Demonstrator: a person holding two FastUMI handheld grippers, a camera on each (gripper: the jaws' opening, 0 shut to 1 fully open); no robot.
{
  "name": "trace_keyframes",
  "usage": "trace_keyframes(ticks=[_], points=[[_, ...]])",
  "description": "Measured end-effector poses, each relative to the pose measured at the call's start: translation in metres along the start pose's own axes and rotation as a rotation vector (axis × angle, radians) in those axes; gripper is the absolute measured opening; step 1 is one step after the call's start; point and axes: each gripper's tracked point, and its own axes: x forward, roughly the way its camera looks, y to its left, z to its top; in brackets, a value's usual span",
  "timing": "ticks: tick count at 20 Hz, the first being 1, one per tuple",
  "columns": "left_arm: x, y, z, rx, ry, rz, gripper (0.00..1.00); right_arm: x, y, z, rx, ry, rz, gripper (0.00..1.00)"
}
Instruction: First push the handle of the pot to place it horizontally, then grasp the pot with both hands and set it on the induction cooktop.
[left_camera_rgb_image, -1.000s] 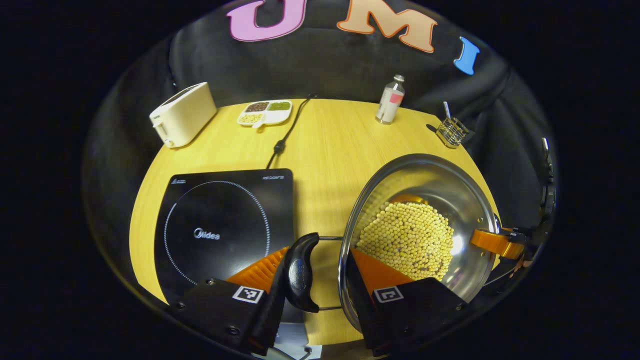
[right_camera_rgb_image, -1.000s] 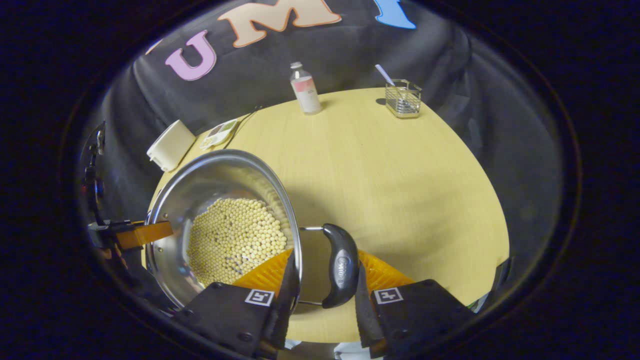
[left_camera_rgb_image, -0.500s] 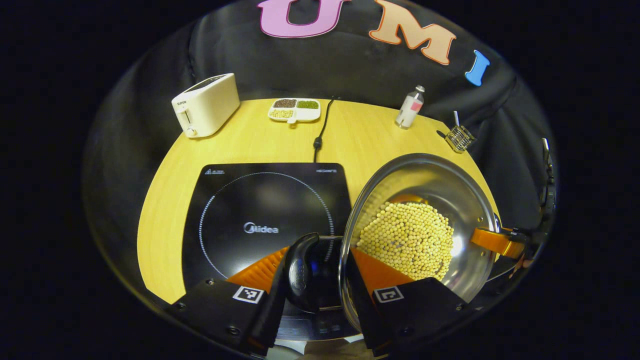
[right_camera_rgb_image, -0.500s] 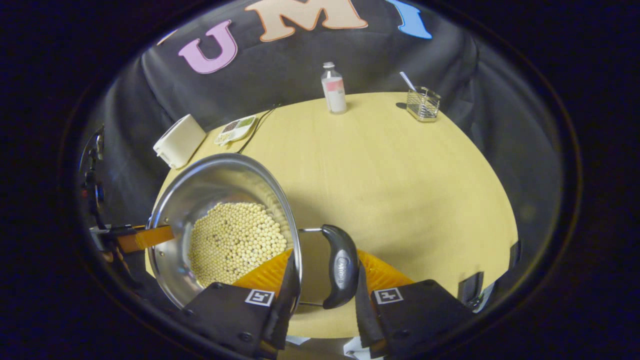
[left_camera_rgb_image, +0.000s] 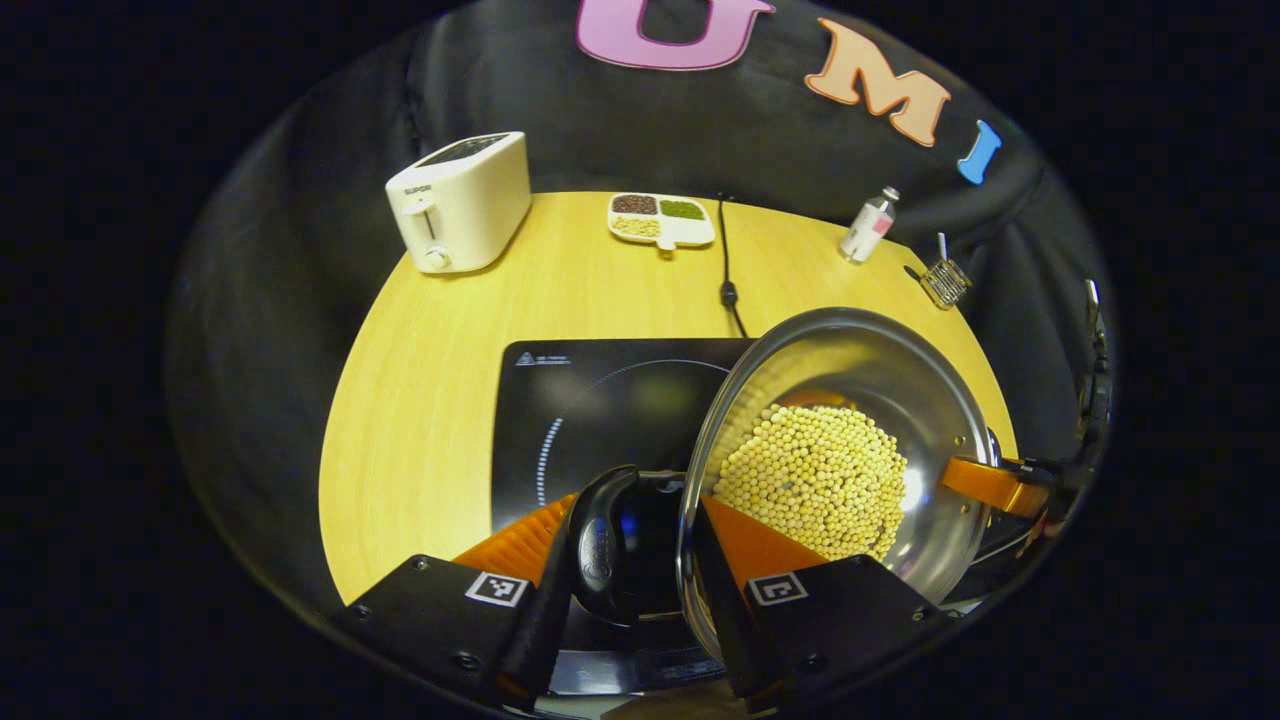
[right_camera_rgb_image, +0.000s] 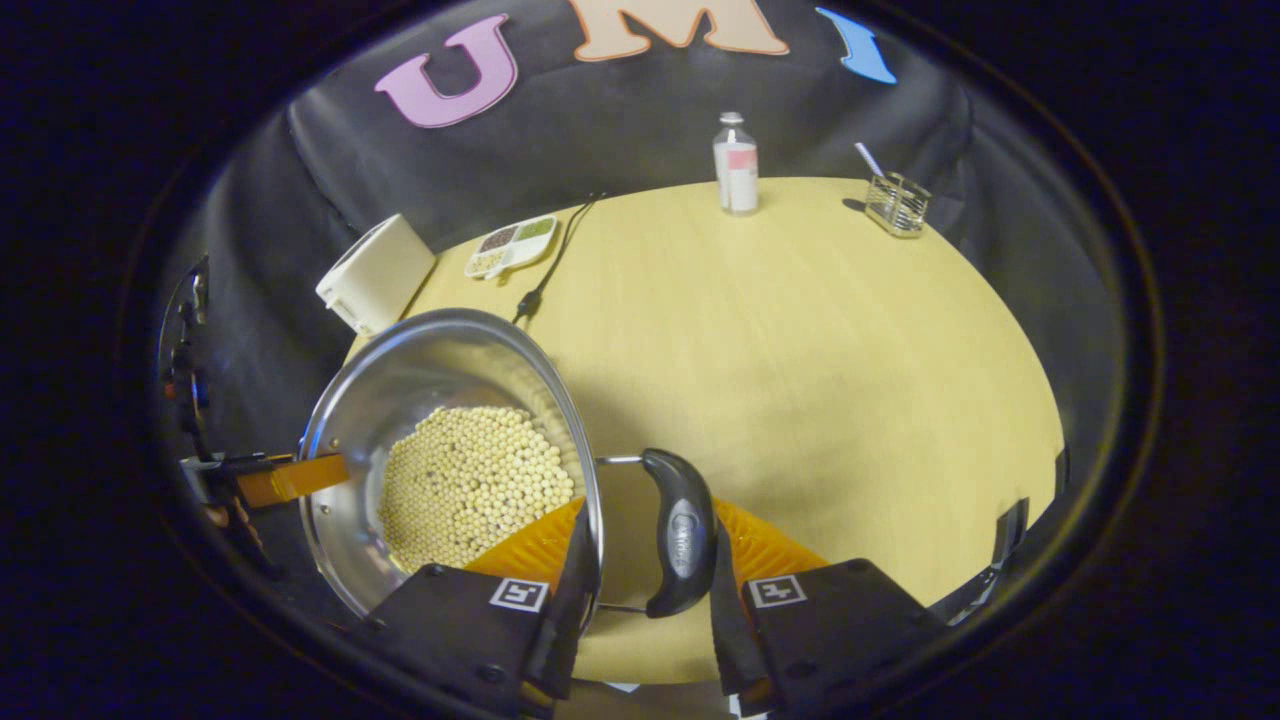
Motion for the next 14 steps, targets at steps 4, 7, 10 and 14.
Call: trace_keyframes(ticks=[4, 7, 10, 14], points=[[0.002, 0.013, 0.002, -0.008, 0.000, 0.010, 0.67, 0.005, 0.000, -0.001, -0.001, 0.007, 0.011, 0.58], [0.004, 0.020, 0.004, -0.002, 0.003, 0.009, 0.66, 0.000, -0.003, 0.002, 0.009, 0.011, 0.011, 0.52], [0.006, 0.024, 0.006, 0.011, 0.009, 0.007, 0.65, -0.001, -0.006, 0.006, 0.031, 0.014, 0.011, 0.52], [0.009, 0.030, 0.011, 0.030, 0.006, 0.005, 0.67, -0.002, -0.004, 0.005, 0.037, 0.011, 0.007, 0.58]])
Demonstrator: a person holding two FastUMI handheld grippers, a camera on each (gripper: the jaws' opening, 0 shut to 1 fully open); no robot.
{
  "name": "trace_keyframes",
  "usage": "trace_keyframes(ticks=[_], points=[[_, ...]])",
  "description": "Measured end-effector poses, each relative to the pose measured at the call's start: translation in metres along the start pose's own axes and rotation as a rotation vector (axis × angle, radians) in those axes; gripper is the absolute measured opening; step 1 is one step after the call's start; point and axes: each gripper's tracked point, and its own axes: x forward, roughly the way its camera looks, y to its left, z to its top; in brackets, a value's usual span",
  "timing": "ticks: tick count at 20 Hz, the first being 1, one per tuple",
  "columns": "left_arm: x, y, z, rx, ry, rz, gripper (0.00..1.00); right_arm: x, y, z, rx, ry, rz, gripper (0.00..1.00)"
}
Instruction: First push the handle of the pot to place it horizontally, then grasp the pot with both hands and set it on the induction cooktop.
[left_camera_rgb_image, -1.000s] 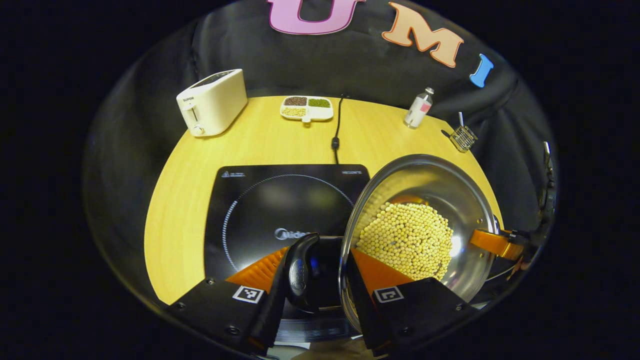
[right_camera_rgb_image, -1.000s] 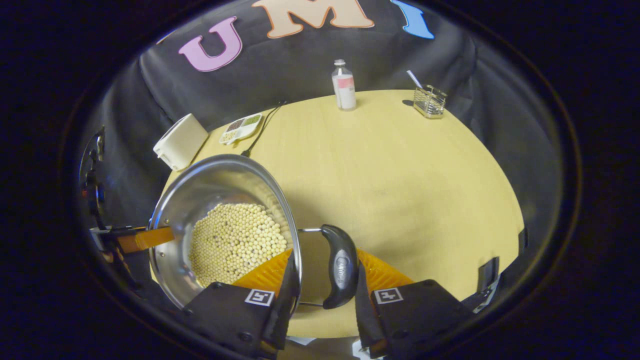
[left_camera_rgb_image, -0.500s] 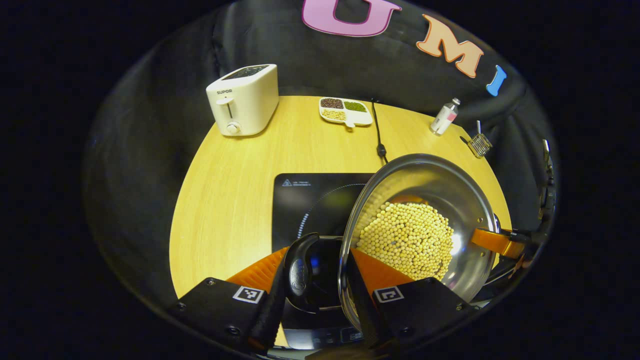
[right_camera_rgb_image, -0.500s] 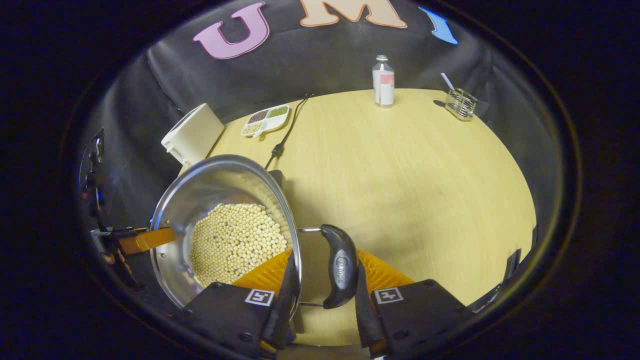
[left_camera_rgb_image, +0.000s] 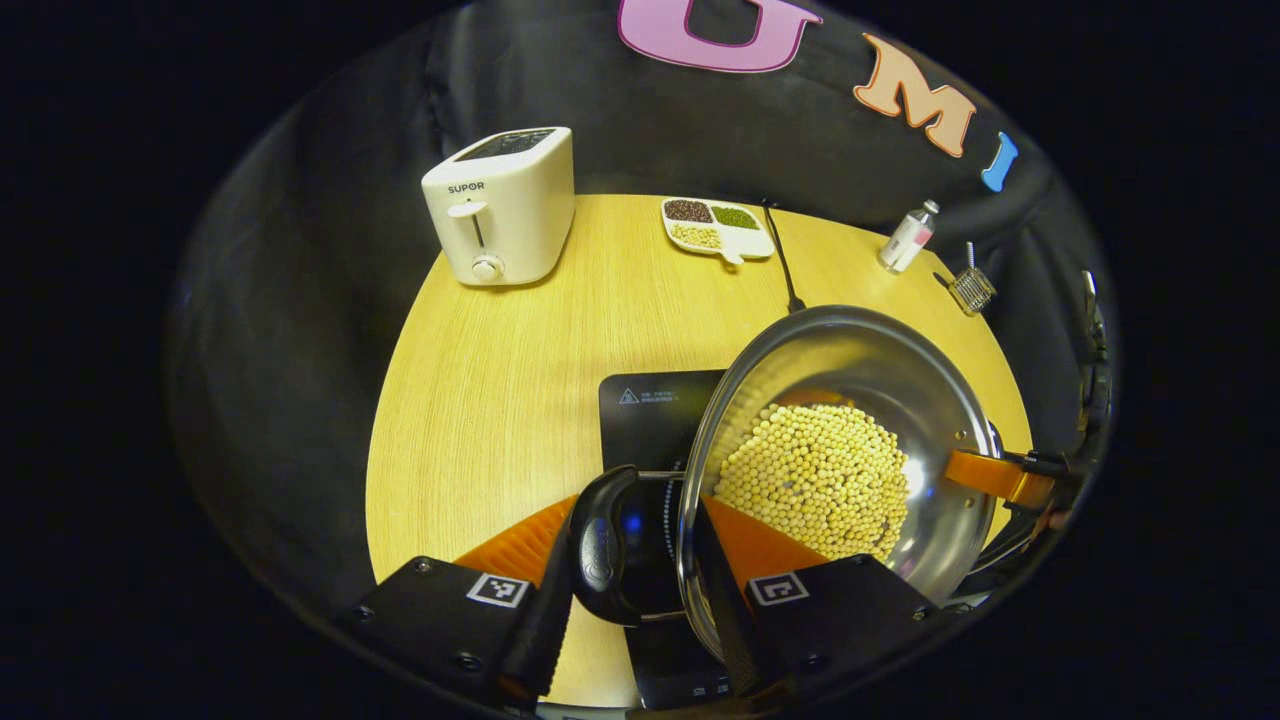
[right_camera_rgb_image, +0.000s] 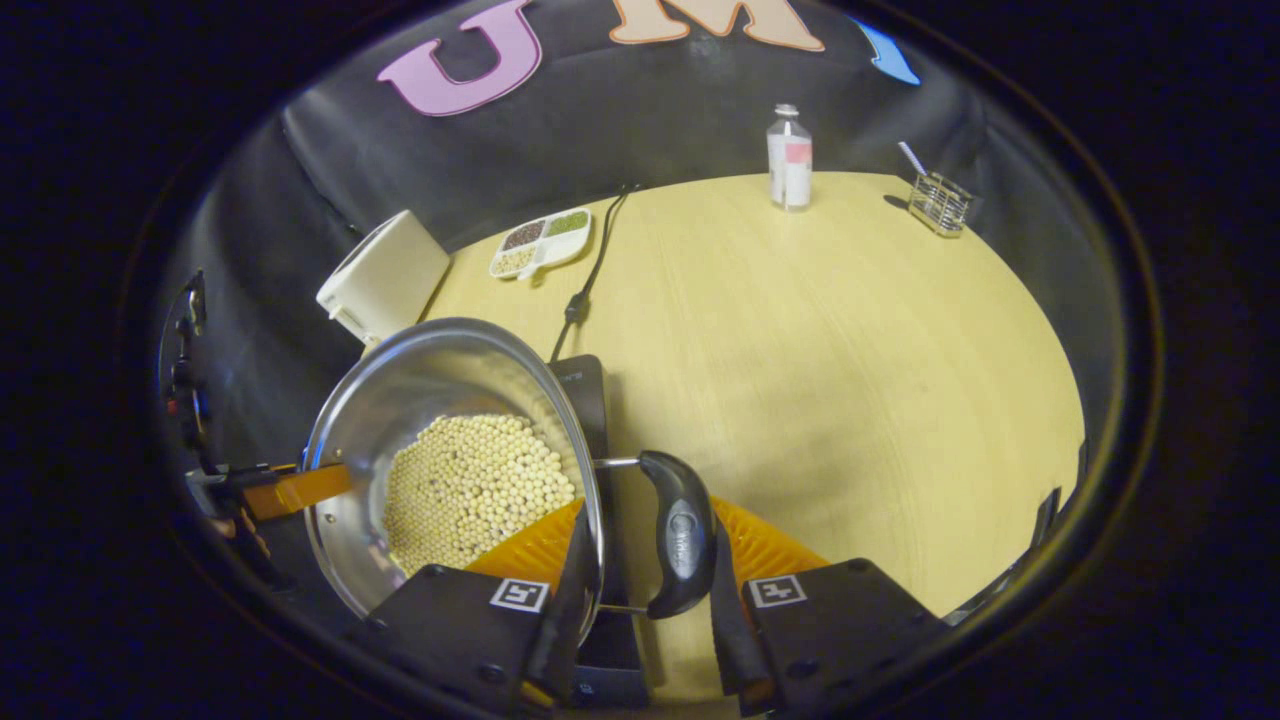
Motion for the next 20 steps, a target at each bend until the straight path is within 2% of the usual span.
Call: trace_keyframes(ticks=[1, 2, 3, 17, 18, 20], points=[[0.0007, 0.0000, 0.0010, 0.003, 0.000, -0.001, 0.65, 0.0014, 0.0005, 0.0002, 0.002, -0.001, 0.000, 0.58], [0.0011, 0.0010, 0.0022, 0.005, -0.001, -0.002, 0.65, 0.0015, -0.0003, -0.0007, 0.003, -0.001, 0.000, 0.52], [0.0025, 0.0016, 0.0029, 0.007, 0.002, -0.003, 0.65, 0.0005, -0.0007, 0.0002, 0.003, -0.002, -0.001, 0.58], [0.0064, 0.0015, 0.0051, 0.010, 0.004, -0.031, 0.67, -0.0027, -0.0012, 0.0056, 0.000, -0.015, 0.004, 0.58], [0.0056, 0.0013, 0.0050, 0.010, 0.004, -0.031, 0.66, -0.0034, -0.0018, 0.0065, 0.002, -0.018, 0.005, 0.54], [0.0070, 0.0016, 0.0042, 0.010, 0.005, -0.030, 0.69, -0.0039, 0.0002, 0.0024, 0.007, -0.015, 0.010, 0.54]])
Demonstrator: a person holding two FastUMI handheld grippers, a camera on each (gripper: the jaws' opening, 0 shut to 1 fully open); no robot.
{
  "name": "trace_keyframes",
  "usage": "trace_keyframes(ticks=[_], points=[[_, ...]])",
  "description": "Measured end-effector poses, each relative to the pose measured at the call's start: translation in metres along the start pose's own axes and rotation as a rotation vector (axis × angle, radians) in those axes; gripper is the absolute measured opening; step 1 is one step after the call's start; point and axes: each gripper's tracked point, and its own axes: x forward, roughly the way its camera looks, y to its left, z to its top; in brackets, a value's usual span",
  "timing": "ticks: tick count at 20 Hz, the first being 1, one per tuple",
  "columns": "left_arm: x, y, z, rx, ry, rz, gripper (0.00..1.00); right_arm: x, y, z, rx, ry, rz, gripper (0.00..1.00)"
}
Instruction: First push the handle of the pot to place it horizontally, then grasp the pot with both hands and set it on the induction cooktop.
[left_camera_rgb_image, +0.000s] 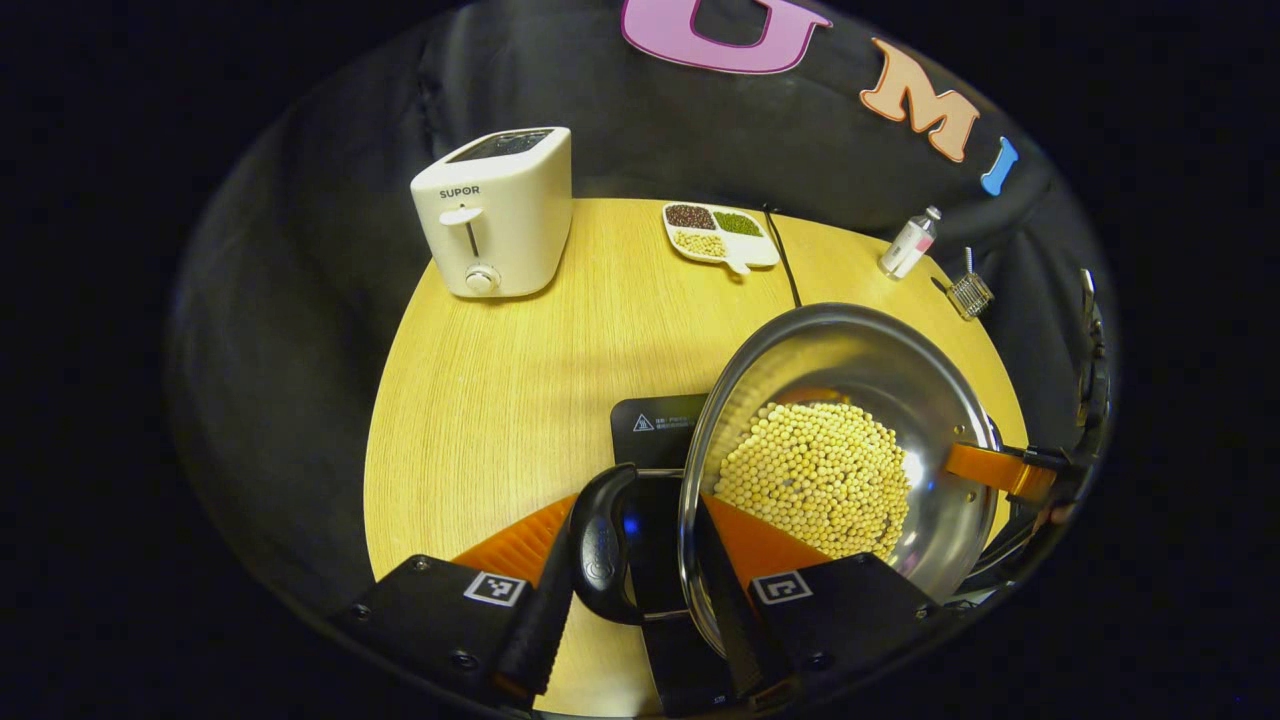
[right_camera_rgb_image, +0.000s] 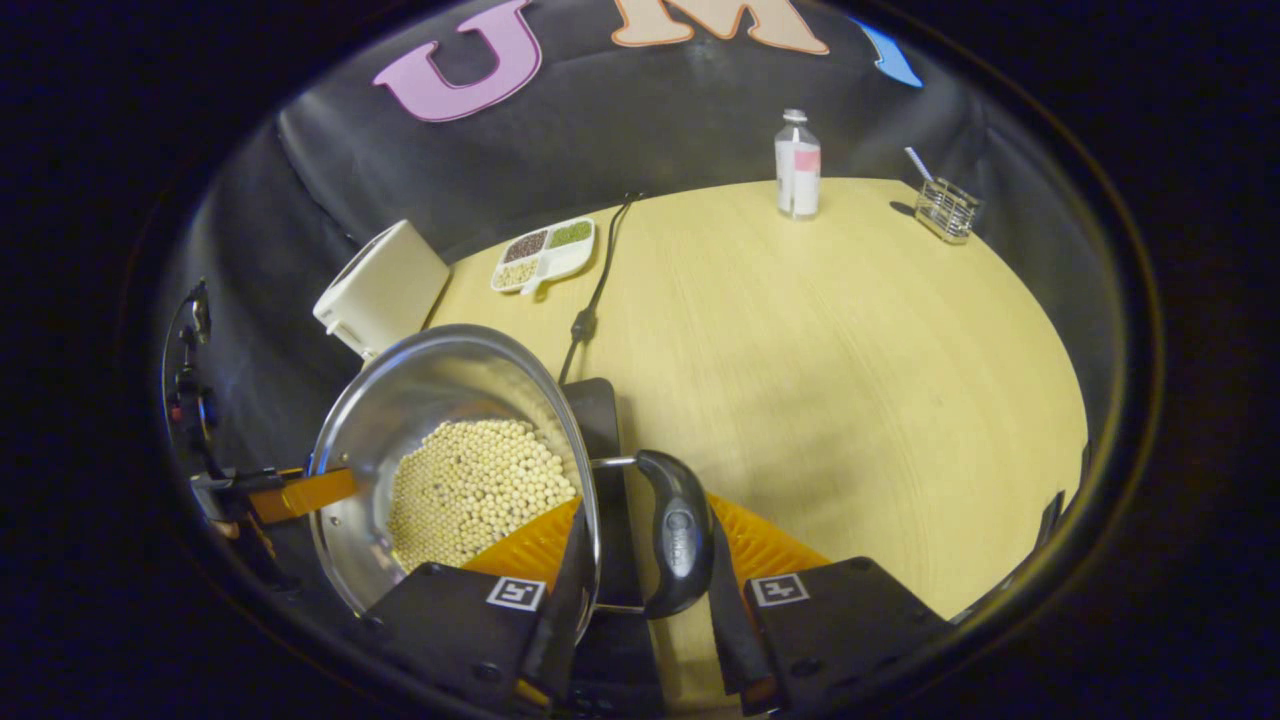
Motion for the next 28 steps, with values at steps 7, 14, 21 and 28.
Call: trace_keyframes(ticks=[7, 14, 21, 28], points=[[-0.003, -0.006, -0.004, -0.065, -0.010, 0.007, 0.69, -0.005, -0.001, 0.006, 0.018, -0.031, 0.034, 0.58], [-0.007, -0.002, -0.007, -0.116, -0.033, 0.075, 0.87, -0.022, -0.023, 0.017, 0.034, -0.092, 0.051, 0.91], [-0.011, 0.000, 0.006, -0.109, -0.139, 0.153, 0.91, -0.049, -0.040, 0.025, 0.024, -0.156, 0.132, 0.99], [-0.016, -0.030, 0.017, -0.157, -0.227, 0.197, 0.91, -0.076, -0.114, 0.040, -0.021, -0.190, 0.153, 1.00]])
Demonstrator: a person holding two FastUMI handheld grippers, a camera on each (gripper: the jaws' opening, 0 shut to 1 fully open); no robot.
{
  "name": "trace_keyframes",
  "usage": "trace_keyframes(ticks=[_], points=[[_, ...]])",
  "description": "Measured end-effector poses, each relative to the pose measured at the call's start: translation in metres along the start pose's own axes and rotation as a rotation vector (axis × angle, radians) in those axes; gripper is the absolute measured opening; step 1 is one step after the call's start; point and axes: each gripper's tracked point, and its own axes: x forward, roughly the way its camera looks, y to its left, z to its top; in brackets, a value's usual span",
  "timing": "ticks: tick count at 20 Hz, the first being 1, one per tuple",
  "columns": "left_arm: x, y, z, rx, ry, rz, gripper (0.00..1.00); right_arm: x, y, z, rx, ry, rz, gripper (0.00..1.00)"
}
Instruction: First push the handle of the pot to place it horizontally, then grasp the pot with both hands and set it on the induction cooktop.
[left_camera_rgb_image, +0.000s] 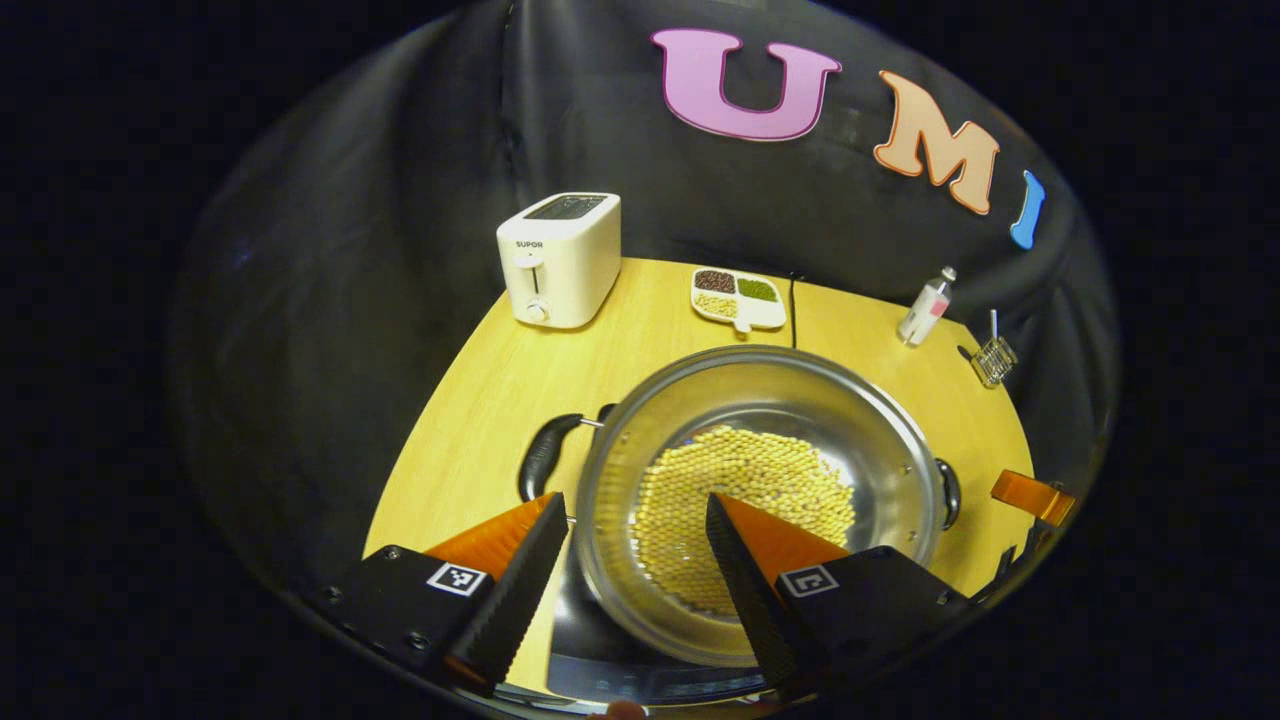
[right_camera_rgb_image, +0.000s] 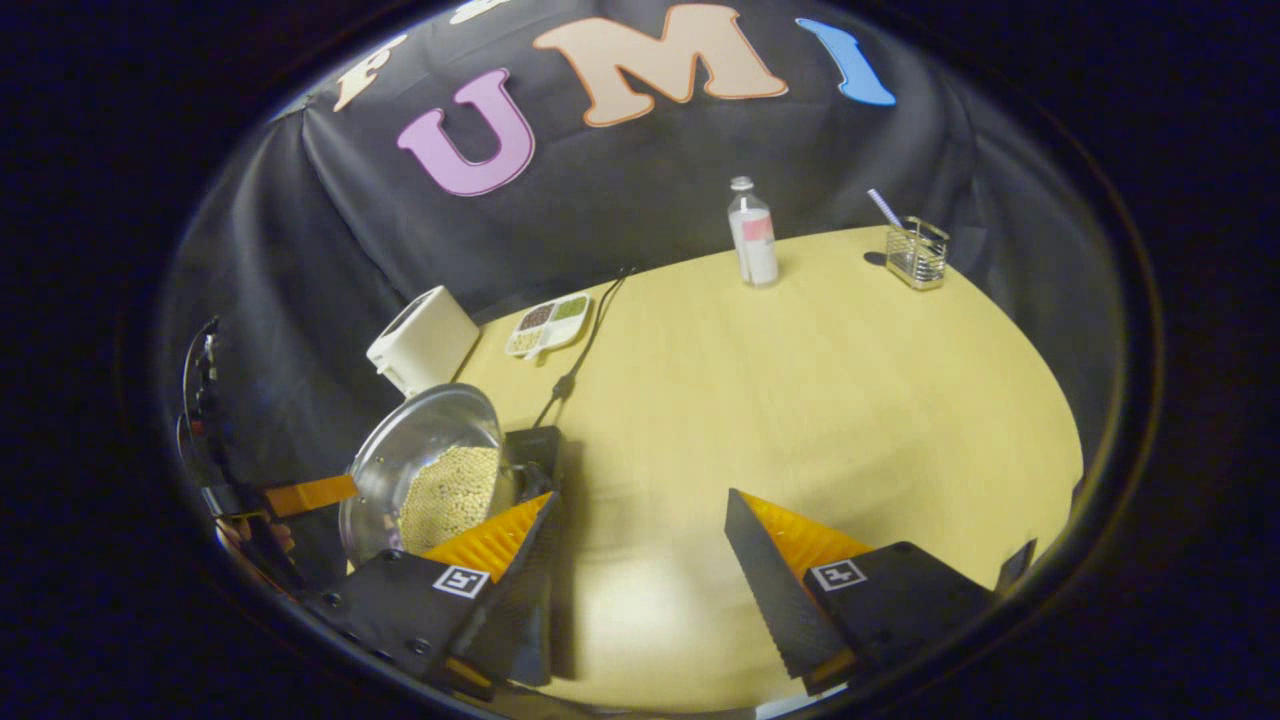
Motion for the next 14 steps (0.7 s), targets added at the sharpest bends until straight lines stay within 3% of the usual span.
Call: trace_keyframes(ticks=[1, 2, 3, 4, 5, 6, 8, 9, 10, 11, 12, 14], points=[[-0.001, -0.006, 0.000, -0.010, -0.007, 0.001, 0.91, -0.006, -0.014, 0.004, -0.003, -0.007, 0.000, 0.94], [-0.002, -0.014, 0.000, -0.022, -0.016, -0.001, 0.91, -0.012, -0.027, 0.008, -0.007, -0.012, 0.001, 0.94], [-0.005, -0.022, -0.001, -0.033, -0.022, -0.011, 0.91, -0.017, -0.040, 0.010, -0.011, -0.007, 0.002, 1.00], [-0.006, -0.033, -0.001, -0.043, -0.026, -0.027, 0.91, -0.023, -0.053, 0.012, -0.015, -0.006, 0.001, 0.93], [-0.007, -0.042, -0.002, -0.051, -0.030, -0.040, 0.91, -0.027, -0.066, 0.015, -0.019, -0.010, 0.000, 0.93], [-0.008, -0.050, -0.003, -0.056, -0.034, -0.051, 0.91, -0.031, -0.079, 0.018, -0.022, -0.013, -0.002, 1.00], [-0.009, -0.064, -0.004, -0.060, -0.048, -0.066, 0.91, -0.040, -0.102, 0.023, -0.025, -0.022, 0.000, 1.00], [-0.010, -0.070, -0.005, -0.062, -0.052, -0.072, 0.91, -0.045, -0.112, 0.025, -0.028, -0.025, 0.000, 0.93], [-0.011, -0.078, -0.006, -0.065, -0.052, -0.081, 0.91, -0.049, -0.120, 0.027, -0.033, -0.029, 0.003, 1.00], [-0.012, -0.084, -0.007, -0.068, -0.056, -0.088, 0.91, -0.054, -0.129, 0.029, -0.040, -0.034, 0.005, 1.00], [-0.013, -0.091, -0.007, -0.069, -0.061, -0.095, 0.91, -0.059, -0.137, 0.032, -0.048, -0.041, 0.006, 0.93], [-0.015, -0.102, -0.006, -0.065, -0.076, -0.109, 0.91, -0.068, -0.147, 0.038, -0.053, -0.046, 0.012, 0.93]])
